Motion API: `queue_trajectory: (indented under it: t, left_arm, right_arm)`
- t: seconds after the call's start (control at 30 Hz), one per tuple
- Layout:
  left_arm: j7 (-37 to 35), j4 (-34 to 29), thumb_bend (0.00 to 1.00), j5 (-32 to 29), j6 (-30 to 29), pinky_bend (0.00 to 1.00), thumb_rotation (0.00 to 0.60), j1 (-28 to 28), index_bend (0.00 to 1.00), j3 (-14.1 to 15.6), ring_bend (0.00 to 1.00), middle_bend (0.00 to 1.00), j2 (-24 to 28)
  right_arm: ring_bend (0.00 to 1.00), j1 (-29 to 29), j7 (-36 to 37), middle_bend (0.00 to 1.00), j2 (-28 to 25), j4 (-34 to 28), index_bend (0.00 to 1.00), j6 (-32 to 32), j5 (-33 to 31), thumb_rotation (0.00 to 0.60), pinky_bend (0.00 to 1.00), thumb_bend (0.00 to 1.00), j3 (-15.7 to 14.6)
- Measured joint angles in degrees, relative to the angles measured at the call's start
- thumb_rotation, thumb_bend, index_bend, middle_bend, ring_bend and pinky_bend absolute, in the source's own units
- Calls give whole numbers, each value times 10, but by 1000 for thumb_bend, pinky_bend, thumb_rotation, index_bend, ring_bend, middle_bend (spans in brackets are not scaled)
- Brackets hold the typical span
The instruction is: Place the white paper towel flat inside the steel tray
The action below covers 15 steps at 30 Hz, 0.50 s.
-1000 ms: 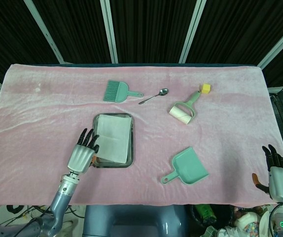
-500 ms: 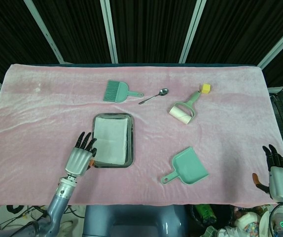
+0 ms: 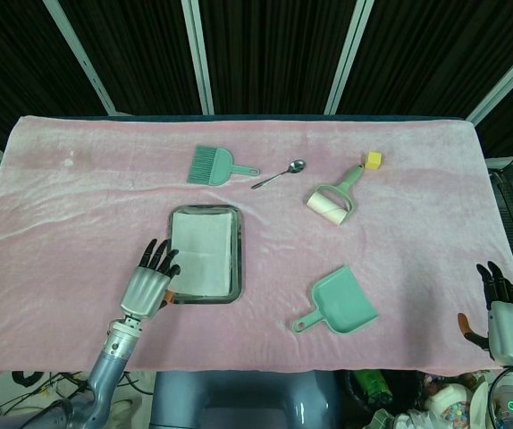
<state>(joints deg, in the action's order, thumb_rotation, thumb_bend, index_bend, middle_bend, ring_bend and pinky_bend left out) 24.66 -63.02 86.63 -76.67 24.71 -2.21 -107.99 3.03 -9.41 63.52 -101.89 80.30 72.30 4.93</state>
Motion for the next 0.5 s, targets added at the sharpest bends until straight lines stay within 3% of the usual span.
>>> queue_trajectory:
  t: [0.27,0.5]
  left_arm:
    - [3,-32,222,4,1,0,600,-2,303,4,0,148,15]
    - [21,-104,203,16,-11,0,600,-7,294,7,0,134,59]
  right_arm:
    - [124,0,1,24,-1,-2,79,-1,-4,600,143,284,1]
    - [124,0,2,24,-1,-2,79,-1,-4,600,143,284,2]
